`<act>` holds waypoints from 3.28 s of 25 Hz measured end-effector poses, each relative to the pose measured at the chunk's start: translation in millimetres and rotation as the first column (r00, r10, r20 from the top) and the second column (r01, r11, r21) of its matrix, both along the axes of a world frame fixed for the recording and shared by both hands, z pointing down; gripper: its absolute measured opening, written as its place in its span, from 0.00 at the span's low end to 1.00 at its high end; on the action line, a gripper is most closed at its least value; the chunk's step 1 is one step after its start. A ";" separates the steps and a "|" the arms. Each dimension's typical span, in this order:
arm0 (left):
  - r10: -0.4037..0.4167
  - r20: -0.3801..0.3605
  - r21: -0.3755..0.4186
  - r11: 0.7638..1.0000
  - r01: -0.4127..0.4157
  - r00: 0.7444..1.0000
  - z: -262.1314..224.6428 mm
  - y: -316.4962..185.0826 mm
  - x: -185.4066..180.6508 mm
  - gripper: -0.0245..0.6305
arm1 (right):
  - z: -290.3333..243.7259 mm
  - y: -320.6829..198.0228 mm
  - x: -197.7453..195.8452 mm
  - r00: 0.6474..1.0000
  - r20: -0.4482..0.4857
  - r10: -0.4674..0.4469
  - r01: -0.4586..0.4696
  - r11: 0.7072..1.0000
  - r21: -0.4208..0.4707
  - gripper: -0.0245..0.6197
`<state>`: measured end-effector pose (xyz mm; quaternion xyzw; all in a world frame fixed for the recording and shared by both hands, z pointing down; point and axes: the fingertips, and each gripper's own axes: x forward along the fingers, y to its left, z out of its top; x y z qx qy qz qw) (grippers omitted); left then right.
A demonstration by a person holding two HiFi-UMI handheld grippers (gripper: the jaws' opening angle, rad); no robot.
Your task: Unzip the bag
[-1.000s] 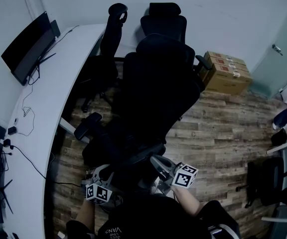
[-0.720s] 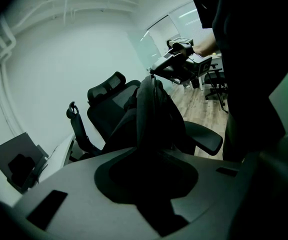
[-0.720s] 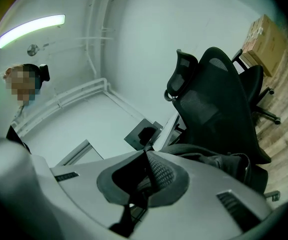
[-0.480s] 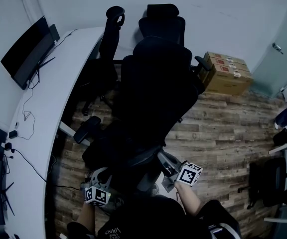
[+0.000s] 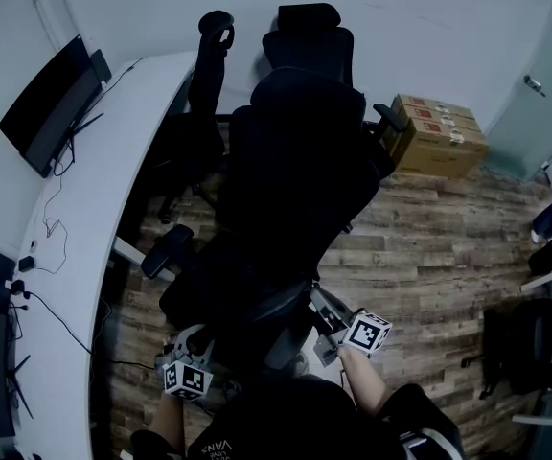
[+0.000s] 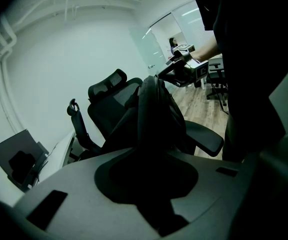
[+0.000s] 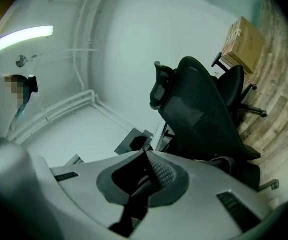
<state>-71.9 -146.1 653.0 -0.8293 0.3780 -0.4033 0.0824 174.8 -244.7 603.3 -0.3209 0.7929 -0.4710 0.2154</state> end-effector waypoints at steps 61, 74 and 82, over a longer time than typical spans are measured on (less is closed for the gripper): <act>-0.112 -0.339 -0.179 0.982 0.053 0.934 -46.6 40.2 -34.1 0.42 | -68.8 72.7 -46.3 0.902 -0.365 0.231 -0.189 0.971 0.147 0.26; 0.003 -0.446 -0.035 0.999 -0.021 0.895 -106.4 63.9 -58.6 0.45 | -91.0 133.6 -96.6 0.874 -0.397 0.279 -0.198 0.952 0.233 0.30; 0.055 -0.483 0.034 0.998 -0.044 0.874 -132.0 89.3 -87.1 0.45 | -101.8 174.1 -130.3 0.845 -0.409 0.345 -0.227 0.923 0.310 0.30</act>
